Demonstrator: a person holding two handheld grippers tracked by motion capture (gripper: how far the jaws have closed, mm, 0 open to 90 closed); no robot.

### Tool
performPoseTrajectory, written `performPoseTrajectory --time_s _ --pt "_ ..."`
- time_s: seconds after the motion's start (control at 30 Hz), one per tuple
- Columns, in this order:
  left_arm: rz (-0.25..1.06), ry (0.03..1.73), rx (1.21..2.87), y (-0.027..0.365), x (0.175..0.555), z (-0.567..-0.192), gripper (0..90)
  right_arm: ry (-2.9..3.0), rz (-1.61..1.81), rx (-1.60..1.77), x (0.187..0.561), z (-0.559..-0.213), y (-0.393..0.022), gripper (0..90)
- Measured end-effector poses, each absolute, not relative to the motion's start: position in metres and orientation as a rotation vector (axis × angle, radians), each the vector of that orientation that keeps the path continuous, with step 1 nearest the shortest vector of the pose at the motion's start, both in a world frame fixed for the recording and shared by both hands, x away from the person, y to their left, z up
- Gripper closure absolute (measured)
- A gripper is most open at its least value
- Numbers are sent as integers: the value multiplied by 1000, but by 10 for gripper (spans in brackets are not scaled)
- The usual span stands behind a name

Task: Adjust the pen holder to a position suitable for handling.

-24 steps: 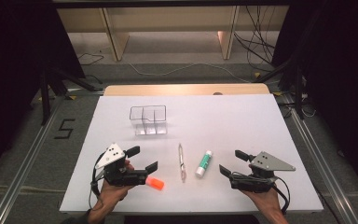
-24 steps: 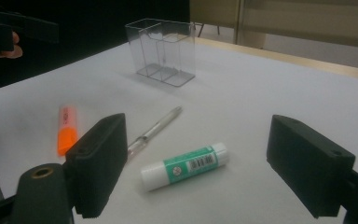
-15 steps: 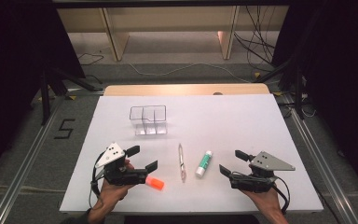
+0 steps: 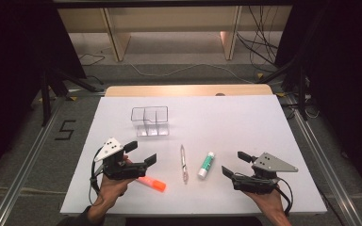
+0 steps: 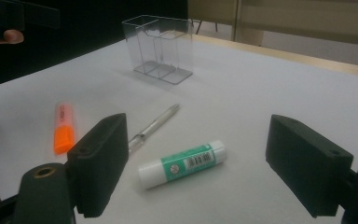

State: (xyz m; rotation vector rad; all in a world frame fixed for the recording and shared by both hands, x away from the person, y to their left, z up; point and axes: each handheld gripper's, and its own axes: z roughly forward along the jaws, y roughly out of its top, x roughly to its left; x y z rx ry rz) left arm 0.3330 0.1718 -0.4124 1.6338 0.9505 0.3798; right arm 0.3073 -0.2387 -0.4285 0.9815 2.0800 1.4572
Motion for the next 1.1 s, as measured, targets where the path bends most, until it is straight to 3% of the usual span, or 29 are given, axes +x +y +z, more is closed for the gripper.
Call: performPoseTrajectory --time_s 0.73,1.1 --pt "536 1223 1566 199 372 -414 94 2083 1444 984 308 -429 -238 228" --pt "657 1349 1535 214 391 -419 223 2087 1442 989 308 -430 -237 230"
